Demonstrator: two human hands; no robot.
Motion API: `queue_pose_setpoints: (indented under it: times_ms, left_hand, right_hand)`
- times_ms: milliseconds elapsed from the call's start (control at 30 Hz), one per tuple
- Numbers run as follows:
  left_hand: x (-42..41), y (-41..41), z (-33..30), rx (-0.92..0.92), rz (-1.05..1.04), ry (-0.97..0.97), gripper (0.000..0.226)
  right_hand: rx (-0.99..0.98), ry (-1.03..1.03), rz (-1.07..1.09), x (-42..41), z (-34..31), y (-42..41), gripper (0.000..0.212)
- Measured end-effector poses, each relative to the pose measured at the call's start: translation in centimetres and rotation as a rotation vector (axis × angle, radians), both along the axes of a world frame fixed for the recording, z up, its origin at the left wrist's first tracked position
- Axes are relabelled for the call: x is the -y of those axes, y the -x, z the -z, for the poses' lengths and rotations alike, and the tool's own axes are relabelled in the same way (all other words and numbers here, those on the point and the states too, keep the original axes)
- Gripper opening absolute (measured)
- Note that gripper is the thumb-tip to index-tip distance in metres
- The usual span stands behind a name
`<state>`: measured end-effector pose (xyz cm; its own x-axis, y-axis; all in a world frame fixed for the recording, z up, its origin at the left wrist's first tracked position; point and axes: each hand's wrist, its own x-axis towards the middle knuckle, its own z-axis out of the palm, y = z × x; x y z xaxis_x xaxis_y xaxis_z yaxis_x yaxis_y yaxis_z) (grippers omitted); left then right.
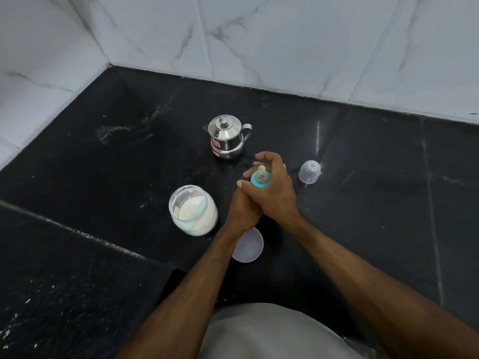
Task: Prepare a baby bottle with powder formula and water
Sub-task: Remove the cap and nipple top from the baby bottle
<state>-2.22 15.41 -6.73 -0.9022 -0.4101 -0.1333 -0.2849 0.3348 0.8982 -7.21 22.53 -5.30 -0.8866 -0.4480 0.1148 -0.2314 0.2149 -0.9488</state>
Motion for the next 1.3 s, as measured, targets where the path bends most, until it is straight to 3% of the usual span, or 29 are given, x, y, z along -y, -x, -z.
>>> queue_pose_setpoints:
  times_ms: [300,467,567,800,967,1300]
  left_hand:
    - [1.3,-0.3,-0.9,-0.032,0.097,-0.088,0.048]
    - [1.2,-0.9,-1.5,-0.023,0.183,-0.139,0.045]
    - [1.0,-0.7,-1.5,-0.016,0.165,-0.179,0.039]
    - [1.4,-0.5,0.4,-0.012,0.059,-0.175,0.049]
    - [1.2,-1.1,1.1,-0.106,-0.003,-0.066,0.066]
    - [1.1,-1.6,1.7,-0.111,-0.025,0.041,0.057]
  right_hand:
    - [-0.008,-0.047,-0.465,-1.6,-1.1,3.1,0.041]
    - [0.092,-0.149,-0.708,-2.1,-2.9,4.6,0.048]
    - [0.063,-0.204,-0.667,-2.0,-2.4,4.6,0.055]
    - [-0.342,-0.459,-0.282,-2.5,-1.5,2.7,0.059]
    - [-0.382,-0.474,-0.228,-2.7,-1.2,2.0,0.056]
    - [-0.410,-0.513,-0.238,-2.8,-1.6,1.7,0.058]
